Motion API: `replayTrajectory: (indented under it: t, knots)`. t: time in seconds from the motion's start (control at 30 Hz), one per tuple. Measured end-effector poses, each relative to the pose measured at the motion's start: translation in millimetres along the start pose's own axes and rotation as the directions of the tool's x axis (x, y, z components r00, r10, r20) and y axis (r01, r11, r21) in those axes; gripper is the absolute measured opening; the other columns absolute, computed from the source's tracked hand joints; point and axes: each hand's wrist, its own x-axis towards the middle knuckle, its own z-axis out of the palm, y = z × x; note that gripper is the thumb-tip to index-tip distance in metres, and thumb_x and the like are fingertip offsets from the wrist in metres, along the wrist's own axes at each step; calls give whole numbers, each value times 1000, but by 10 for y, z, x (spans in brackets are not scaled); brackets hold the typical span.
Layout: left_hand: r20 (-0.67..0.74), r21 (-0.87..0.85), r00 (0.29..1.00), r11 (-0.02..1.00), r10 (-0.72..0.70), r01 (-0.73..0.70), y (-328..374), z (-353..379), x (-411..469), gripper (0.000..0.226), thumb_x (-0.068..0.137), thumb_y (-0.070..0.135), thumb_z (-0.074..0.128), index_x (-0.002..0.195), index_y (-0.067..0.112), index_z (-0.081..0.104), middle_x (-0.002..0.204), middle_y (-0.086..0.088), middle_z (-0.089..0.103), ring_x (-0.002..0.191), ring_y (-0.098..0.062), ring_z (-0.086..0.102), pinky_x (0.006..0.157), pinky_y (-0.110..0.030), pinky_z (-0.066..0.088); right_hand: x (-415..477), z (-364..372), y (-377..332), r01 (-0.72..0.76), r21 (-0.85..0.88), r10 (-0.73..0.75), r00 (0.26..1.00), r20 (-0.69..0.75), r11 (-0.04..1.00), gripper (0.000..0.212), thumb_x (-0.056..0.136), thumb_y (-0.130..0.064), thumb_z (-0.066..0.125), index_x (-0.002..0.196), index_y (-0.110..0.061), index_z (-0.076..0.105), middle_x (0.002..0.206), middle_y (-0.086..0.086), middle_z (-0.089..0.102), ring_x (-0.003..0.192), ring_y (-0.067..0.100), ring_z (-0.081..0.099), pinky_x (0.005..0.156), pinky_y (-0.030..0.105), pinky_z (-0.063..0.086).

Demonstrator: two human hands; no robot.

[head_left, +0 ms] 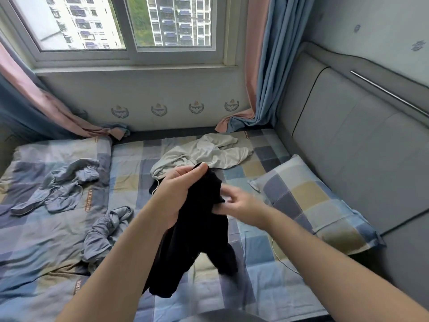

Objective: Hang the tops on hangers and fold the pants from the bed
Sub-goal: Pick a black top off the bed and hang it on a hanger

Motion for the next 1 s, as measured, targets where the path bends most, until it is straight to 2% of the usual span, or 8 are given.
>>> replayTrajectory:
  t: [0.13, 0.27, 0.43, 0.5, 0.63, 0.77, 0.87, 1.0]
  knots:
    - [13, 35, 999, 999, 40, -40, 78, -165, -13, 23, 81, 35, 75, 77, 12, 74, 77, -10, 72, 69, -20, 71, 58, -27, 58, 135, 348, 294, -75, -199, 63, 996, -63, 977, 19, 80, -34, 61, 62, -39, 60, 59, -23, 57, 57, -8, 51, 60, 18, 43]
    - [-73, 96, 992, 991, 98, -91, 52, -485, -3, 25, 87, 35, 69, 80, 12, 76, 80, -11, 74, 73, -22, 72, 62, -28, 58, 148, 169, 546, -199, -257, 104, 935, -340, 946, 22, 85, -30, 65, 72, -24, 48, 65, -7, 54, 66, 15, 51, 63, 35, 41]
    - [-178, 645, 905, 740, 387, -190, -260, -801, 135, 19, 99, 28, 63, 82, 23, 70, 65, 4, 62, 60, -9, 56, 57, -23, 45, 132, -65, 241, -38, -93, -11, 880, -474, 995, 23, 95, -26, 64, 74, -29, 54, 60, -4, 62, 53, 9, 51, 53, 30, 40]
    - [-130, 665, 943, 733, 306, -146, -363, -761, 174, 7, 90, 35, 74, 93, 32, 69, 83, 10, 69, 73, -6, 62, 66, -14, 48, 164, -34, 13, 52, -89, -88, 876, -475, 995, 18, 95, -22, 65, 77, -24, 60, 67, 4, 65, 60, 14, 57, 58, 37, 45]
    - [32, 703, 988, 699, 153, -131, -595, -478, 190, 52, 68, 51, 78, 115, 35, 62, 109, 11, 68, 102, -9, 66, 90, -33, 53, 155, 47, -380, 138, -133, -183, 880, -439, 981, 13, 89, -9, 68, 83, -20, 73, 78, -5, 73, 79, 10, 69, 79, 29, 55]
    - [24, 760, 964, 622, 263, -189, -863, -203, 228, 18, 79, 31, 61, 96, 36, 62, 88, 15, 70, 85, -6, 65, 75, -34, 53, 38, 65, -616, 180, -216, -256, 877, -407, 960, 13, 87, -9, 72, 84, -22, 75, 83, -9, 73, 85, 4, 68, 82, 20, 53]
    - [-31, 786, 953, 597, 302, -164, -958, -188, 277, 27, 76, 16, 46, 72, 43, 51, 71, 16, 62, 68, -6, 56, 58, -25, 42, -38, -20, -701, 181, -300, -292, 876, -384, 937, 15, 86, -10, 73, 84, -24, 75, 85, -11, 73, 87, 3, 67, 83, 17, 50]
    - [-154, 812, 919, 577, 364, -92, -937, -493, 335, 34, 76, -5, 50, 63, 27, 50, 61, 12, 57, 58, -7, 48, 52, -20, 35, -204, -429, -692, 165, -350, -295, 885, -361, 922, 22, 83, -12, 78, 78, -33, 73, 80, -15, 72, 80, 2, 68, 76, 11, 48]
